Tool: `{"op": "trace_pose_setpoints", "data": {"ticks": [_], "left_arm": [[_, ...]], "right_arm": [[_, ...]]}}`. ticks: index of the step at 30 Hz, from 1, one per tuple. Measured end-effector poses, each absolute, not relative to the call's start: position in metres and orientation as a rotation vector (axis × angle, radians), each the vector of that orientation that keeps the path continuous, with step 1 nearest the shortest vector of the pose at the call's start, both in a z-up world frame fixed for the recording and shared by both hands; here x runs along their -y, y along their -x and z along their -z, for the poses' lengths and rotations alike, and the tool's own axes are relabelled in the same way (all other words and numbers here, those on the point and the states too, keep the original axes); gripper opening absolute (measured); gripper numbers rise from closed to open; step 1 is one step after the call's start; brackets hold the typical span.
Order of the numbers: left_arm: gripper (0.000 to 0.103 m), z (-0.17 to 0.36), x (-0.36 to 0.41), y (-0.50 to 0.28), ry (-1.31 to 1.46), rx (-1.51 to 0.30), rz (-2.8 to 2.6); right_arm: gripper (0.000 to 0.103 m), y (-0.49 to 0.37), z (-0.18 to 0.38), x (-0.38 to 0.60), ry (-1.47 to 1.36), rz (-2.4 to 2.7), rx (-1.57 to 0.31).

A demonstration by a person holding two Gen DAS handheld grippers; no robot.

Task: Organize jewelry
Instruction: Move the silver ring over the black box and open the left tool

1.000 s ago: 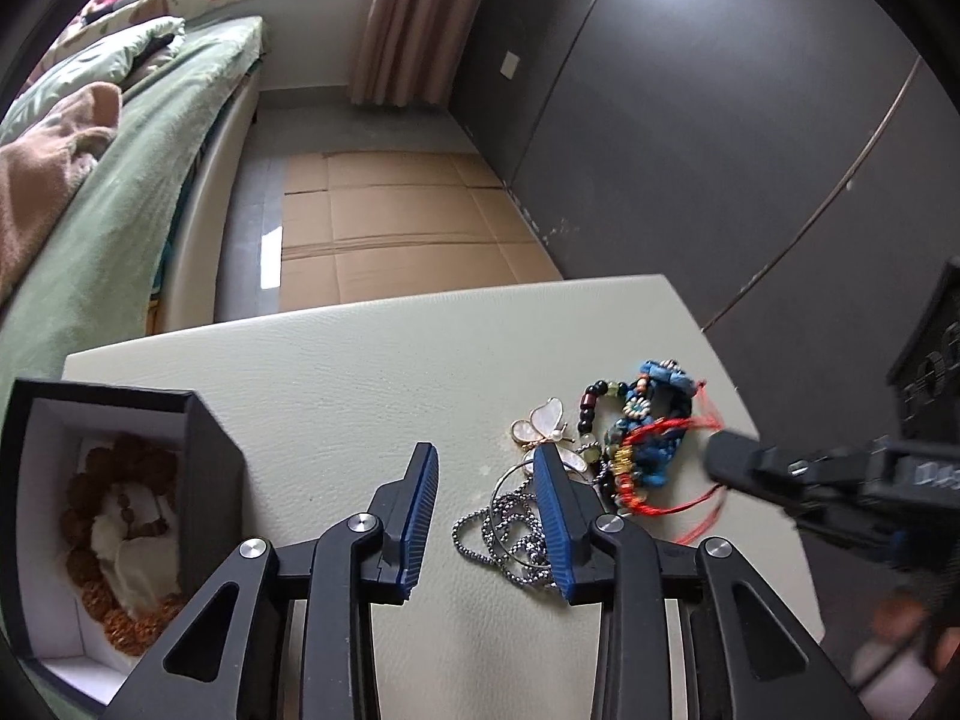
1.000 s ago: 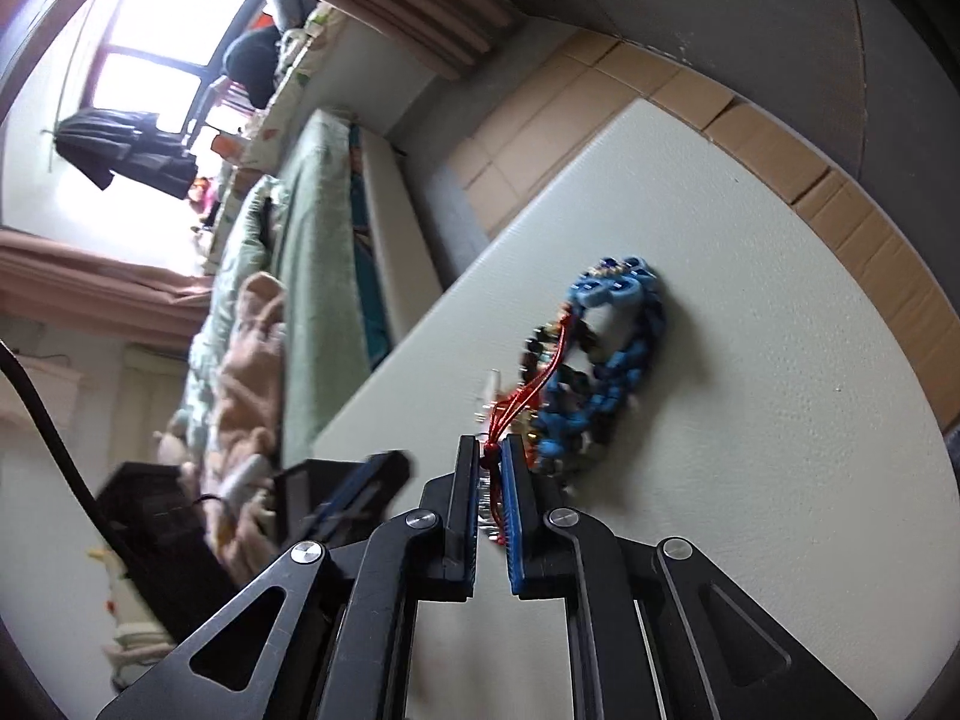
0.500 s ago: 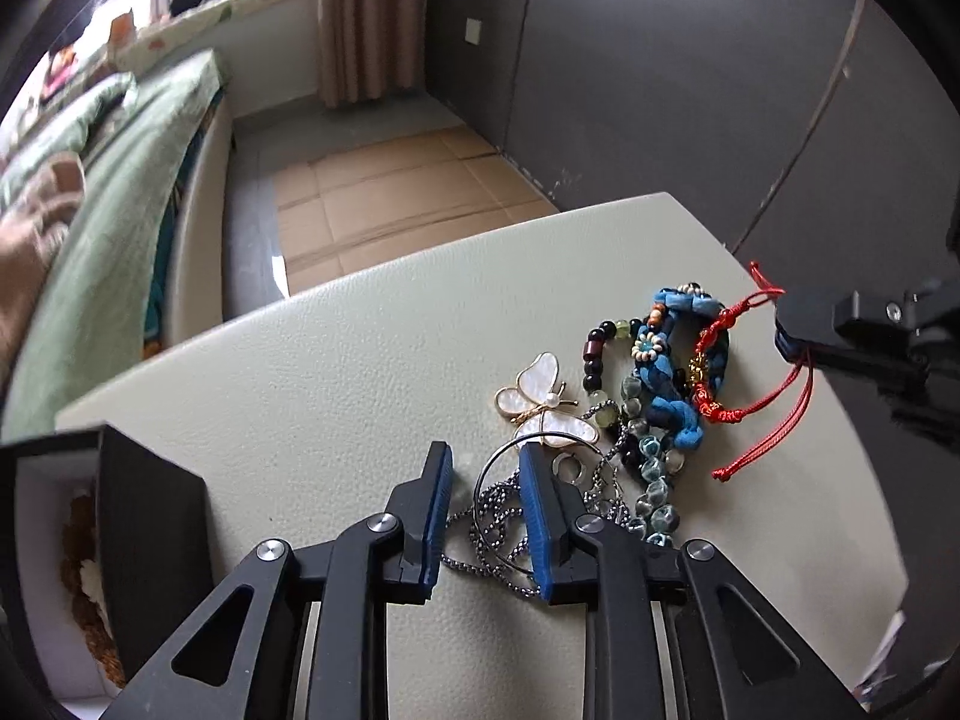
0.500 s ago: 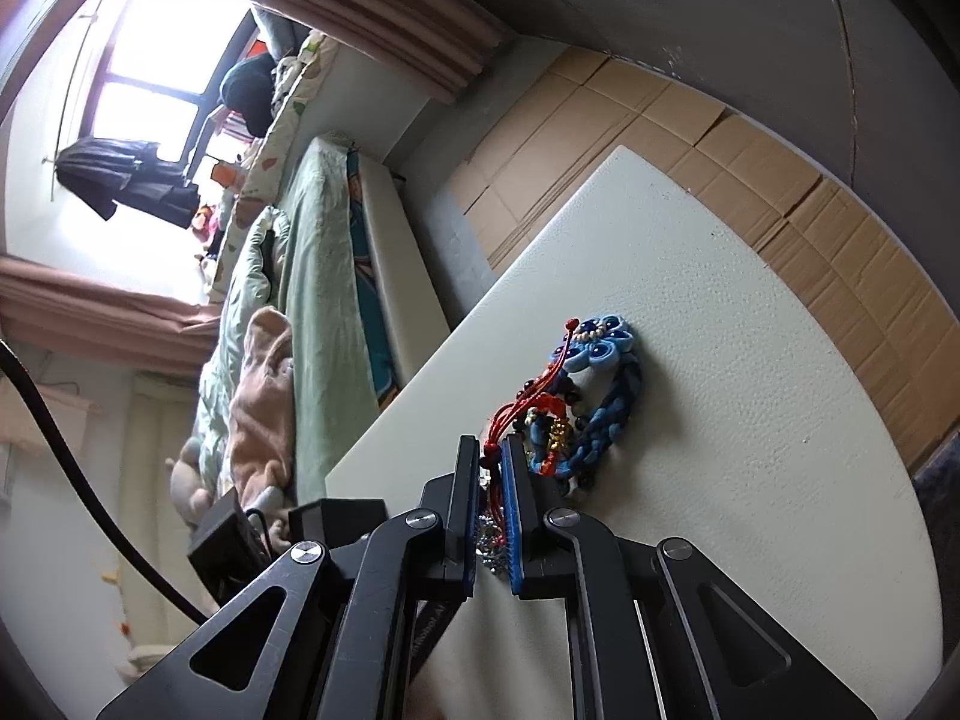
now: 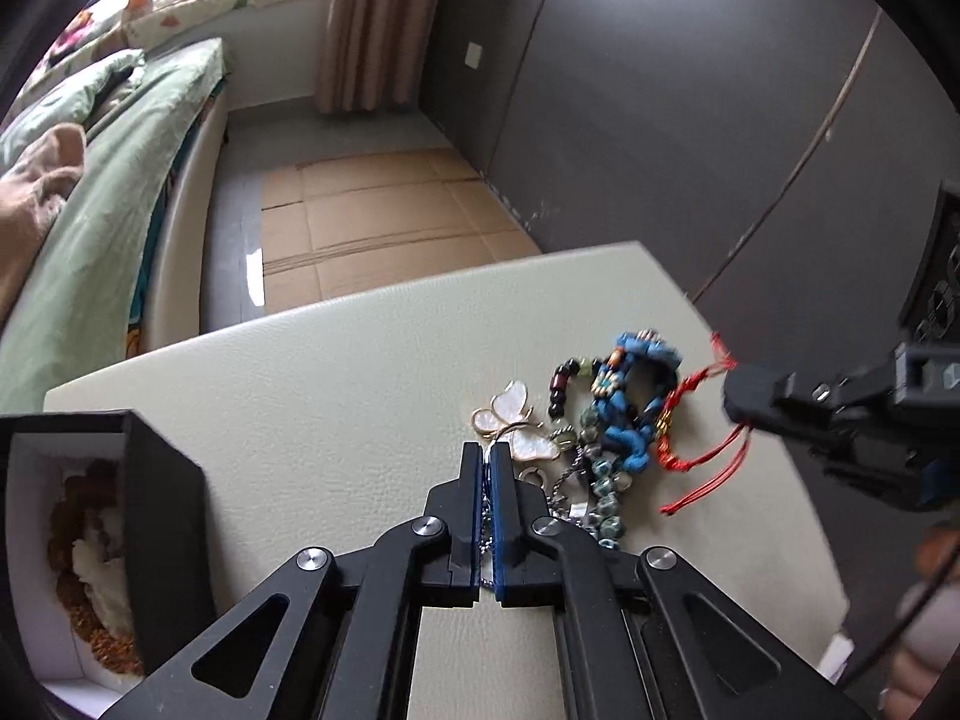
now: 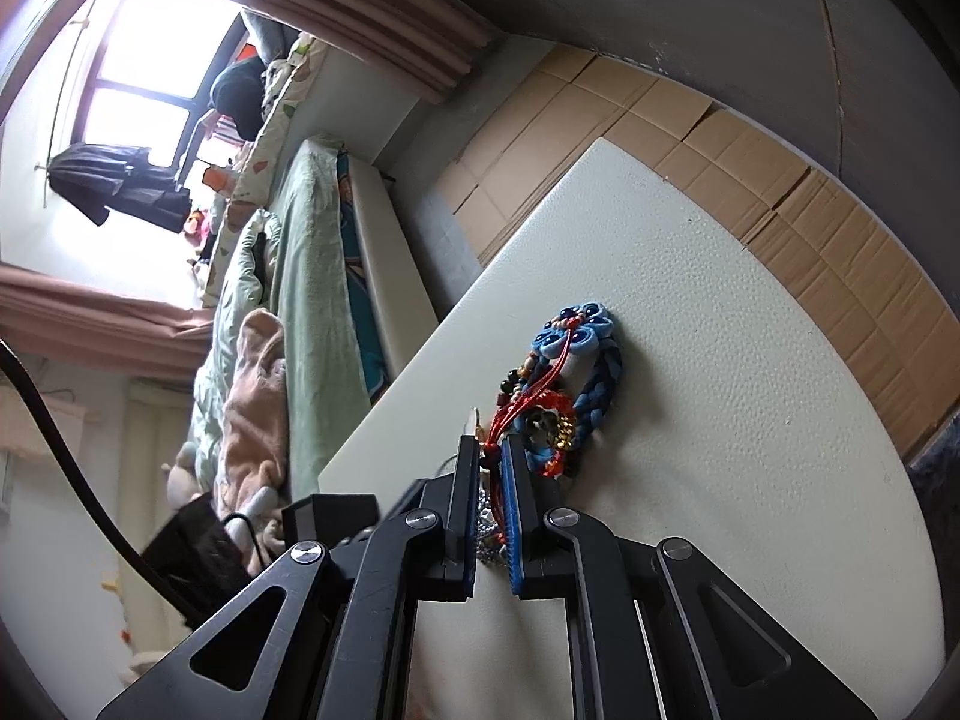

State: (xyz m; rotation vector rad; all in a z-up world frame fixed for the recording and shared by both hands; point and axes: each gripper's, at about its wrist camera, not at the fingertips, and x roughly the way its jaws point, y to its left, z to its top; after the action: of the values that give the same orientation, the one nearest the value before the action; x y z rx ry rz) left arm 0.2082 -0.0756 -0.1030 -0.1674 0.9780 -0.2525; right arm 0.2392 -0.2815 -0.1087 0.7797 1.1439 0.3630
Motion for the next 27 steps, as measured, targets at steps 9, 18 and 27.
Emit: {"op": "trace_pose_setpoints", "data": {"ticks": [9, 18, 27], "left_arm": [[0.001, 0.074, 0.049, -0.188, 0.282, -0.908, 0.237], [0.001, 0.049, 0.022, -0.161, 0.31, -0.832, 0.202], [0.001, 0.039, -0.01, -0.142, 0.344, -0.8, 0.125]], "right_arm": [[0.009, -0.231, 0.096, 0.266, -0.746, -0.457, -1.1], [0.009, -0.215, 0.08, 0.243, -0.721, -0.575, -1.026], [0.009, -0.2, 0.072, 0.213, -0.697, -0.666, -0.986]]}}
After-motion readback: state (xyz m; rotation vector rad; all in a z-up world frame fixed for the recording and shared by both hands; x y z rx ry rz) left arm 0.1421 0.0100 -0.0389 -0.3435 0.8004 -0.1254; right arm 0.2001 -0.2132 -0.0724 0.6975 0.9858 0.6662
